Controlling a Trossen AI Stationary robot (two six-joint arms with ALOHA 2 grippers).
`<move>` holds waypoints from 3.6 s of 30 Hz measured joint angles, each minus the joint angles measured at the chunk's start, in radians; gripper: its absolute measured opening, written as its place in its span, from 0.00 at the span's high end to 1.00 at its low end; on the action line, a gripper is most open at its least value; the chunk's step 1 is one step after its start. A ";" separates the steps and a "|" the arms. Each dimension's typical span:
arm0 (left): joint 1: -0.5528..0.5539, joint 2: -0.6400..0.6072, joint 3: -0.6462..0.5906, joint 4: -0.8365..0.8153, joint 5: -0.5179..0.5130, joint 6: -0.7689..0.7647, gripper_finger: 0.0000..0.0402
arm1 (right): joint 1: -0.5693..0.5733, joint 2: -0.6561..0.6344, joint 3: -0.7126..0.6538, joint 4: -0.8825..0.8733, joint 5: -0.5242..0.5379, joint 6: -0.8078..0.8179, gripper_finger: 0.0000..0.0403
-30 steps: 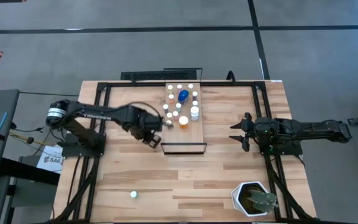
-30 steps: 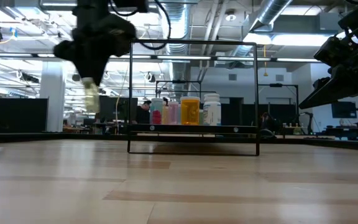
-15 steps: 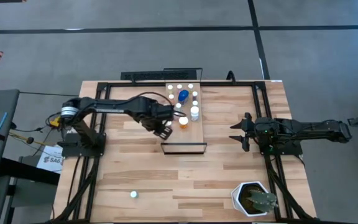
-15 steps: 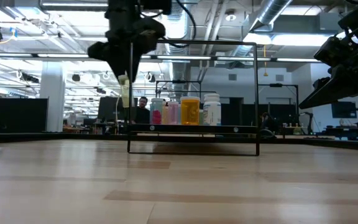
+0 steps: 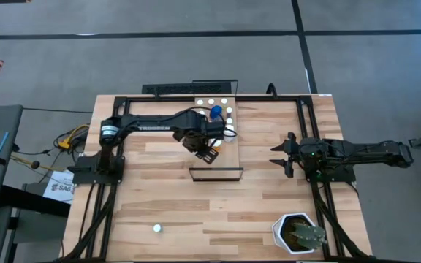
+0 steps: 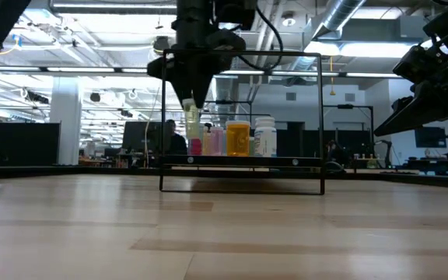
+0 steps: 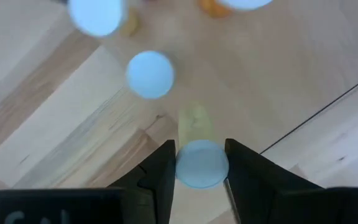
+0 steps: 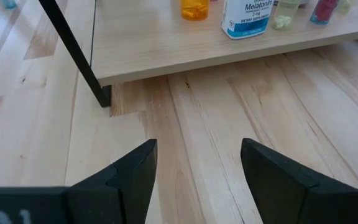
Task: Pick and place medicine bottles onto shelf by color
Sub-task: Put the yellow pill bottle on the shelf
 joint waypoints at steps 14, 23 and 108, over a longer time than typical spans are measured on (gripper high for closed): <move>0.013 0.096 0.080 0.033 0.035 0.037 0.71 | 0.000 0.000 0.000 0.000 0.000 0.000 0.37; 0.010 0.095 0.070 0.082 0.034 0.064 0.71 | 0.000 0.000 0.000 0.000 0.000 0.000 0.37; 0.015 0.110 0.055 0.110 0.030 0.235 0.70 | 0.000 0.000 0.000 0.000 0.000 0.000 0.37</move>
